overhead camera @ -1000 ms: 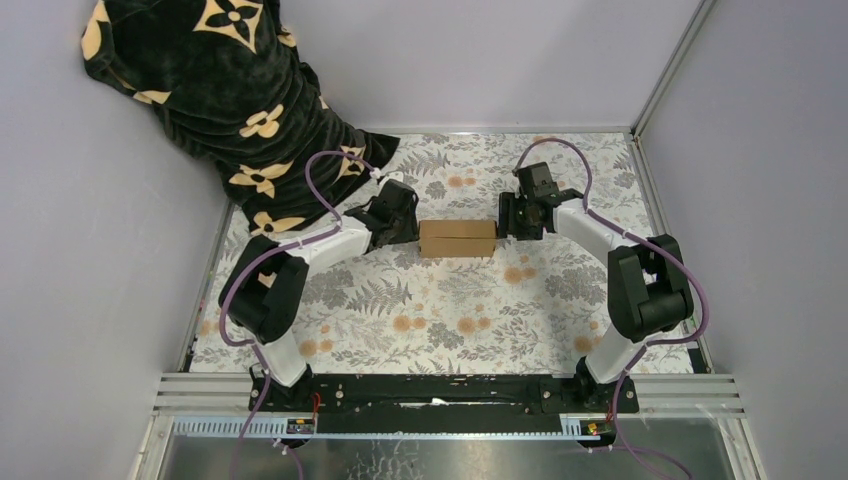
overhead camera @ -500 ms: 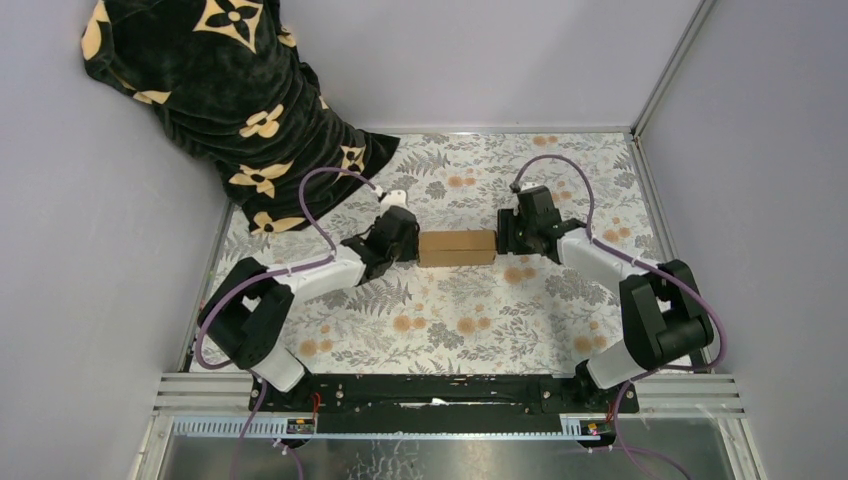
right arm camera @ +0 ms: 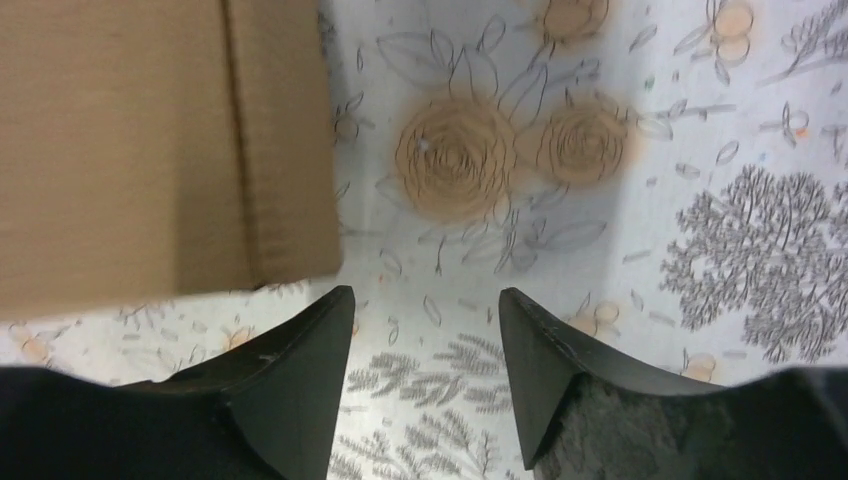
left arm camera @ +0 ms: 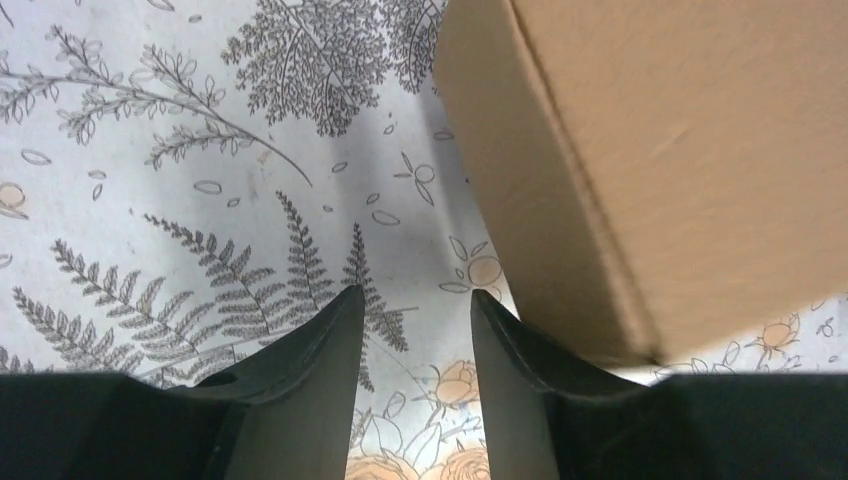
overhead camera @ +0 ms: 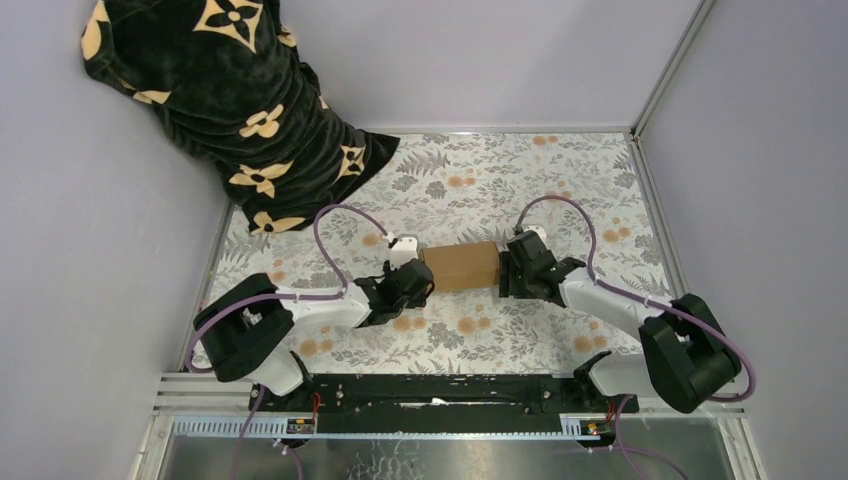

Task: Fold the paper box

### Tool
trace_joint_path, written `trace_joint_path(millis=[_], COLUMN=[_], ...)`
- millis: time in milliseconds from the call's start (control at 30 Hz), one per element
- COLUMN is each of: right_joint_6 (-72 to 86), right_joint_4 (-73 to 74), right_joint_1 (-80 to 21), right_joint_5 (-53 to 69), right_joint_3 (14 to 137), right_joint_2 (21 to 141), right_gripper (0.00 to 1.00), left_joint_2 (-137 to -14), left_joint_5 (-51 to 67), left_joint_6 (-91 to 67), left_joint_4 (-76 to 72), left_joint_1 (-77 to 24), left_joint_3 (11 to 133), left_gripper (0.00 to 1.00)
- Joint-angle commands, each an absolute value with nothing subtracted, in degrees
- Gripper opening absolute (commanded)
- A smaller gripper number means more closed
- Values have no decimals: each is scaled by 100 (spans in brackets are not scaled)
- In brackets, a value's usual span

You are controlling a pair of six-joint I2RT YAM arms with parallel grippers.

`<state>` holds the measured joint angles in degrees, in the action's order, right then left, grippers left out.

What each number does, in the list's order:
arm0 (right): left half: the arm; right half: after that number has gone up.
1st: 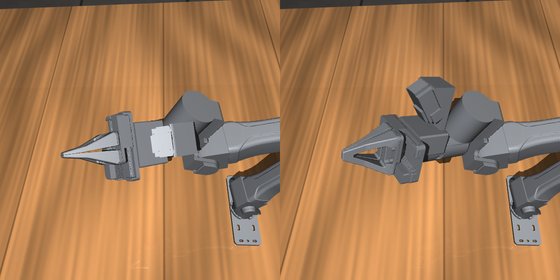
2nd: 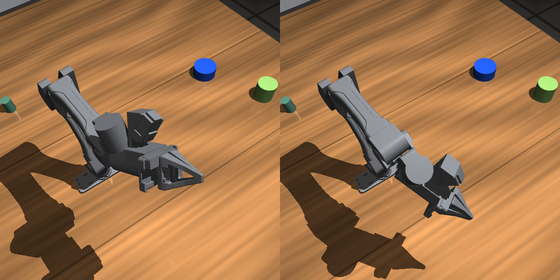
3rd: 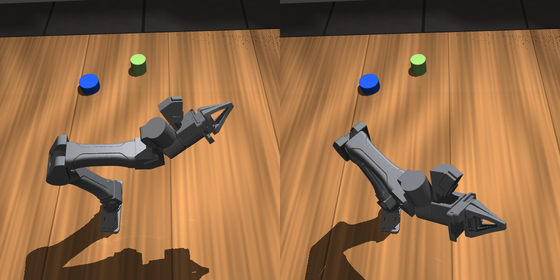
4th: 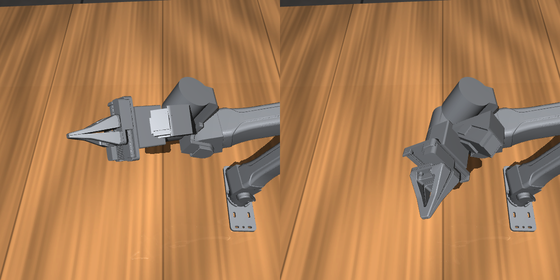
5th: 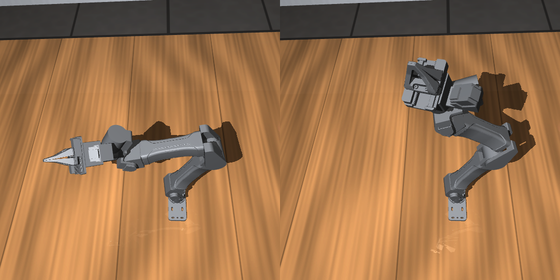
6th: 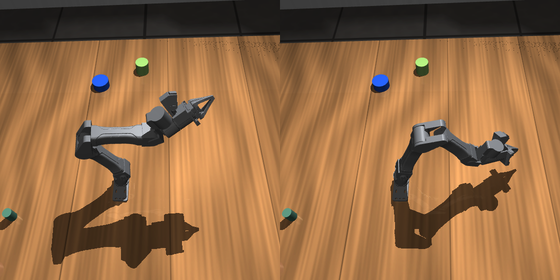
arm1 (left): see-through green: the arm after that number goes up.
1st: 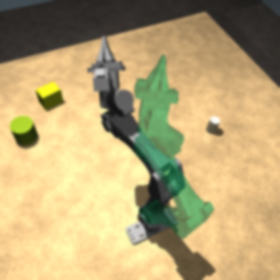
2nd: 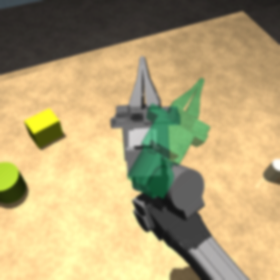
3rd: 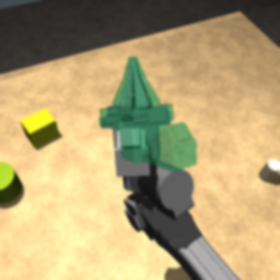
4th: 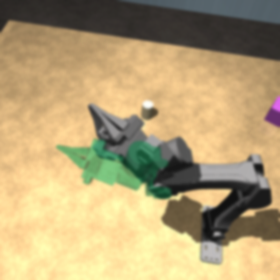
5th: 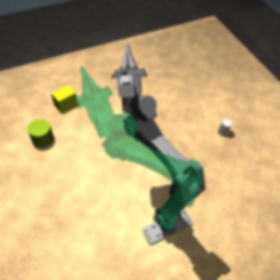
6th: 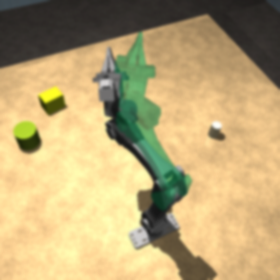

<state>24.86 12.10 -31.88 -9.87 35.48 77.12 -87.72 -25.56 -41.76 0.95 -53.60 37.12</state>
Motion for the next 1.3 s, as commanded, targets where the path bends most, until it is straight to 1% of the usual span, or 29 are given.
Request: trace_joint_path(millis=[0, 100, 133, 233, 300, 400, 533, 700, 900, 1000, 1267], right_joint_6=[3198, 3148, 3100, 2966, 2851, 2769, 2733, 2686, 2584, 2549, 2402], right_joint_4=[1584, 1766, 1917, 2092, 1891, 1916, 1943, 1837, 1284, 1144, 976], right_joint_1=[-3338, -3329, -3328, -3325, -3325, -3324, -3325, -3328, -3325, -3324, -3328], right_joint_5=[-999, -1188, -1203, -1037, -912, -774, -592, -392, -263, -173, -120], right_joint_3=[3574, 3805, 3970, 4372, 4390, 4619, 4735, 4666, 4554, 4702, 5233], right_joint_2=[7051, 6912, 6950, 7100, 7129, 7345, 7486, 7540, 7875, 8176, 8823], right_gripper=[66, 73, 74, 74, 69, 68, 67, 66, 67, 67, 68], left_joint_2=[-8442, -8242, -8266, -8379, -8360, -8373, -8430, -8505, -9134, -9312, -9324], left_joint_5=[-2861, -2998, -2990, -2907, -2610, -2155, -1865, -1933, -2008, -2034, -2100], left_joint_6=[-4837, -4871, -4862, -4877, -4815, -4822, -4908, -4944, -4765, -4666, -4376], left_joint_4=[643, 1039, 1212, 1655, 1510, 1350, 1348, 1300, 1136, 1125, 1194], left_joint_1=[-5458, -5387, -5337, -5167, -5053, -4942, -4943, -4923, -4691, -4536, -4085], left_joint_3=[3748, 3974, 4144, 4514, 4521, 4563, 4603, 4570, 4948, 5167, 5530], left_gripper=[51, 56, 58, 64, 65, 65, 64, 64, 64, 64, 64])
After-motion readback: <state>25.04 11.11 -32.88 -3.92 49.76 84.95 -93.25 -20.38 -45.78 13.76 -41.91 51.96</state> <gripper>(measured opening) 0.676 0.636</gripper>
